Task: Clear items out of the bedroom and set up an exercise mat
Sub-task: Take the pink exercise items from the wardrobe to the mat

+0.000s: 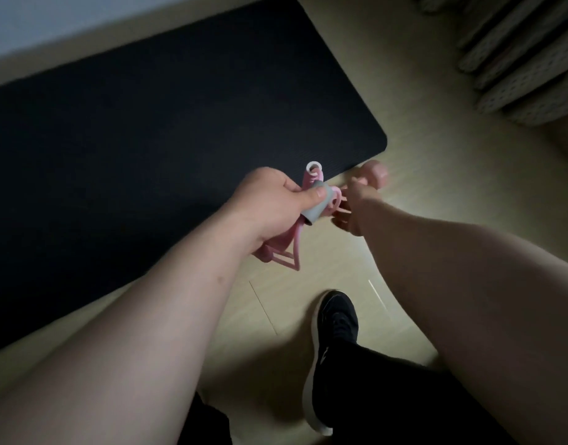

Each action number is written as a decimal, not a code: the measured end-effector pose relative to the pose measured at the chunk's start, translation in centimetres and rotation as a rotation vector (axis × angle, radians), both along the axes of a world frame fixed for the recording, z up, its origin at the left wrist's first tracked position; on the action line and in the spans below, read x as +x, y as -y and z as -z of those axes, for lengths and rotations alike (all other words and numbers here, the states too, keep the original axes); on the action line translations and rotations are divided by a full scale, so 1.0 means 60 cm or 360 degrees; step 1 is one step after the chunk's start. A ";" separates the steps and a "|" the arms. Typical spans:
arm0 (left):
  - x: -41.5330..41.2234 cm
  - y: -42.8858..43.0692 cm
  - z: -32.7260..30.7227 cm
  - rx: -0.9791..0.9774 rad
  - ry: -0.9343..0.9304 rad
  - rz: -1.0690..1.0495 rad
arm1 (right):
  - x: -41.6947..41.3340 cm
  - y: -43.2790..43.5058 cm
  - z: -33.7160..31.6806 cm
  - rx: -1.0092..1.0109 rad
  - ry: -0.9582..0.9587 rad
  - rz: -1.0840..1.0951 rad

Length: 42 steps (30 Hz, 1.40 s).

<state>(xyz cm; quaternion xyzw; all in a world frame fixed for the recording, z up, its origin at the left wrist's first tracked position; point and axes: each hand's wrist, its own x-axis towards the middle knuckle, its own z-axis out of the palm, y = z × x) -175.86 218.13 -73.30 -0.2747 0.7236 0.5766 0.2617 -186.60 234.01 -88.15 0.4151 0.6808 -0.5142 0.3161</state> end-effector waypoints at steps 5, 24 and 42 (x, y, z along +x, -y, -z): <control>0.046 0.029 -0.070 -0.0147 -0.0090 0.0108 | 0.076 0.033 -0.102 -0.0635 0.0268 0.0082; 0.234 0.138 -0.177 -0.0081 -0.0080 -0.0434 | 0.246 0.104 -0.309 -0.1202 -0.0227 0.0737; 0.236 0.161 -0.175 -0.0463 -0.0125 -0.0737 | 0.309 0.133 -0.389 -0.1294 -0.0573 0.0004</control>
